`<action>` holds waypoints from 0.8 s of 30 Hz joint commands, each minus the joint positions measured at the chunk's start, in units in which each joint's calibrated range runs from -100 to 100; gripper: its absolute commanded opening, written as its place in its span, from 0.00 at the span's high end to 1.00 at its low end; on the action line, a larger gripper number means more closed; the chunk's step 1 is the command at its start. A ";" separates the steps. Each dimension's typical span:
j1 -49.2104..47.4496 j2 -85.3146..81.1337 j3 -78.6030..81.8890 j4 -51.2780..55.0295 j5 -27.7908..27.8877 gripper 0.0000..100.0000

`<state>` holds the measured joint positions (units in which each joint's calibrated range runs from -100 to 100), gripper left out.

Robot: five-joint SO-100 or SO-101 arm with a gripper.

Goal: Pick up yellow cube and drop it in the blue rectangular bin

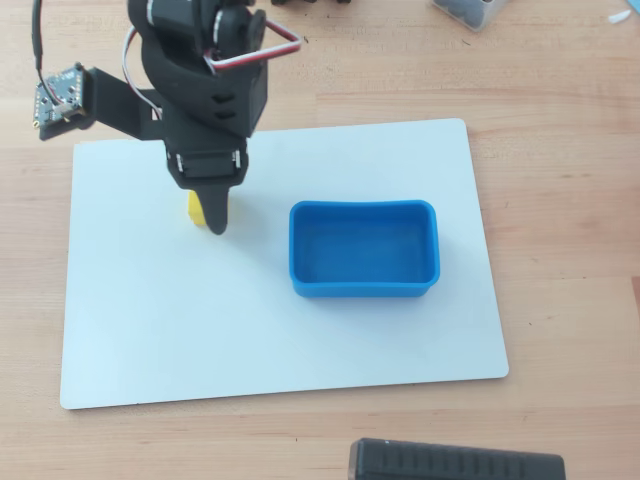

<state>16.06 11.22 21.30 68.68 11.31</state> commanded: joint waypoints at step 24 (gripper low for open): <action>-5.94 -3.65 -29.03 19.59 -6.15 0.93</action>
<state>13.75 11.32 5.62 82.19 7.11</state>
